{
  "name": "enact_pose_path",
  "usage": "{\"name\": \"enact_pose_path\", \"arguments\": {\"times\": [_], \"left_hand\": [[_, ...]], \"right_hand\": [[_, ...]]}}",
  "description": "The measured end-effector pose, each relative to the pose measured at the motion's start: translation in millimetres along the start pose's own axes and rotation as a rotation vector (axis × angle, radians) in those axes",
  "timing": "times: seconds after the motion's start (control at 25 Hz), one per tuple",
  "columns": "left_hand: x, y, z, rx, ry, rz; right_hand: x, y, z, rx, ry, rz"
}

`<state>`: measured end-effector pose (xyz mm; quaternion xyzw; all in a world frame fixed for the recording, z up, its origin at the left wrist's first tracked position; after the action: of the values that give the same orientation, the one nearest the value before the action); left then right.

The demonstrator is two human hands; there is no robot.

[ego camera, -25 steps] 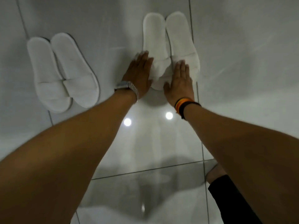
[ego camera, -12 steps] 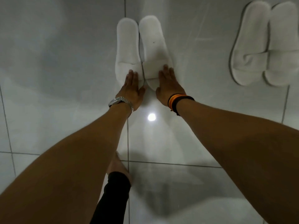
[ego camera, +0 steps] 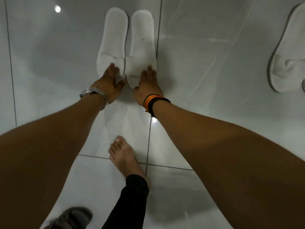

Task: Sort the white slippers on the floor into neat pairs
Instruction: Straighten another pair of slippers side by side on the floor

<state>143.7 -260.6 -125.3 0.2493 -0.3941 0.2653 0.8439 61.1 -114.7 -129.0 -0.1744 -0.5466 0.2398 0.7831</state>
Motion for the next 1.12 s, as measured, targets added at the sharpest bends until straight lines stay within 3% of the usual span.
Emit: {"name": "enact_pose_path", "arguments": {"times": [0.24, 0.4, 0.52, 0.68, 0.88, 1.0, 1.12], "left_hand": [[-1, -4, 0, 0.016, 0.008, 0.002], [14, 11, 6, -0.039, 0.089, 0.025], [30, 54, -2, -0.072, 0.129, -0.050], [29, 178, -38, -0.089, 0.068, -0.202], [-3, 395, -96, -0.068, -0.025, -0.460], [-26, 513, -142, -0.104, -0.121, -0.517], [-45, 577, -184, -0.142, -0.223, -0.446]], "right_hand": [[5, 12, -3, 0.051, -0.057, 0.066], [21, 27, 11, -0.043, 0.030, 0.105], [54, 70, 34, -0.055, 0.090, 0.065], [108, 175, 103, 0.000, 0.274, -0.135], [168, 327, 212, 0.009, 0.509, -0.400], [190, 410, 246, -0.039, 0.361, -0.484], [207, 467, 258, -0.031, 0.258, -0.380]]}}
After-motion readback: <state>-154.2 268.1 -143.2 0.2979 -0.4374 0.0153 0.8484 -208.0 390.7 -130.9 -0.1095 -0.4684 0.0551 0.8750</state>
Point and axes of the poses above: each hand's wrist, its own x-axis away from the middle knuckle, its own z-axis out of the back of the hand, y = z × x, the point moved 2 cm from there along -x, towards the middle knuckle, and after that the axes turned 14 degrees about -y, right-handed, at the moved point
